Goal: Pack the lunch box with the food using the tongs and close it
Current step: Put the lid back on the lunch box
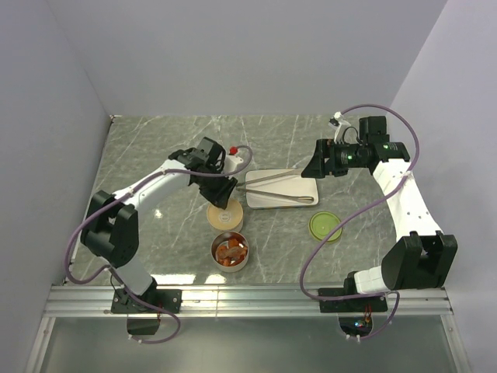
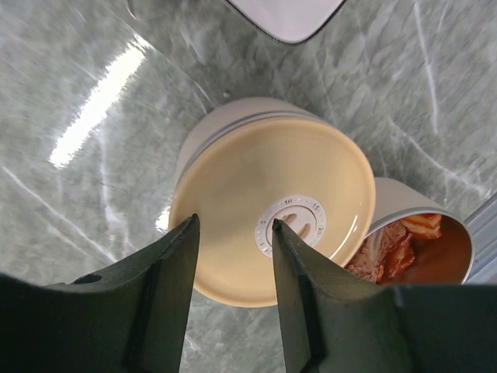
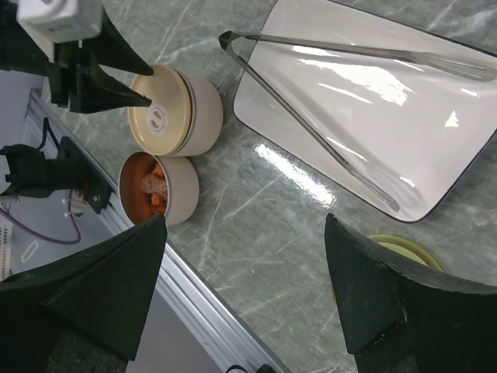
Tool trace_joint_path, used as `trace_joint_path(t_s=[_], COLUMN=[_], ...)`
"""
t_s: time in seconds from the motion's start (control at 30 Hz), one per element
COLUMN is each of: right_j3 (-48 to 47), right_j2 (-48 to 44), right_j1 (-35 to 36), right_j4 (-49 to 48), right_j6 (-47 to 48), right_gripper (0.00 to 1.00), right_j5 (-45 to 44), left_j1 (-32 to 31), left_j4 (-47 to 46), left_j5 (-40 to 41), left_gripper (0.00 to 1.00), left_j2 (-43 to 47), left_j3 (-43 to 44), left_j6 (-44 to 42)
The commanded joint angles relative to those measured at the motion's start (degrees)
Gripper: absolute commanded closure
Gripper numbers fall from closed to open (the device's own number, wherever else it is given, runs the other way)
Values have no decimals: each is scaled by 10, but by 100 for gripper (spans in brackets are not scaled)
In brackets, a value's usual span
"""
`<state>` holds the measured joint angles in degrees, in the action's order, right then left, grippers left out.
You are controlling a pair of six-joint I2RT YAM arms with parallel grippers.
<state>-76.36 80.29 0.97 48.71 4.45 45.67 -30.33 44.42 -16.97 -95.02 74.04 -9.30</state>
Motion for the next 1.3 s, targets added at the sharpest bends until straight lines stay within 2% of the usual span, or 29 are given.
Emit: trace_joint_path(t_s=[0.0,0.27,0.63,0.87,1.0,1.27], right_j3=[2,0,-1,-4,-4,-5], right_j2=[-19,-15,-15,-17,-18,-25], right_j1=[0,0,0,0,0,-1], right_j4=[-9,-9,-5,-2,-4,0], right_j6=[11,11,14,17,16,16], right_gripper=[11,11,11,11,11,11], right_j5=[-1,0,-4,-6,-5,-5], left_j1=[-8,-12,-47,-52,-71,-83], left_j4=[-12,-17,-48,-57,-68,-51], left_j5=[7,14,74,122,159,158], left_gripper=[52,51,45,46,50,51], left_j2=[-9,-19,-18,12,26,77], left_j3=[-22,-79,-131,-148,-171,-153], left_j6=[8,5,6,2,5,9])
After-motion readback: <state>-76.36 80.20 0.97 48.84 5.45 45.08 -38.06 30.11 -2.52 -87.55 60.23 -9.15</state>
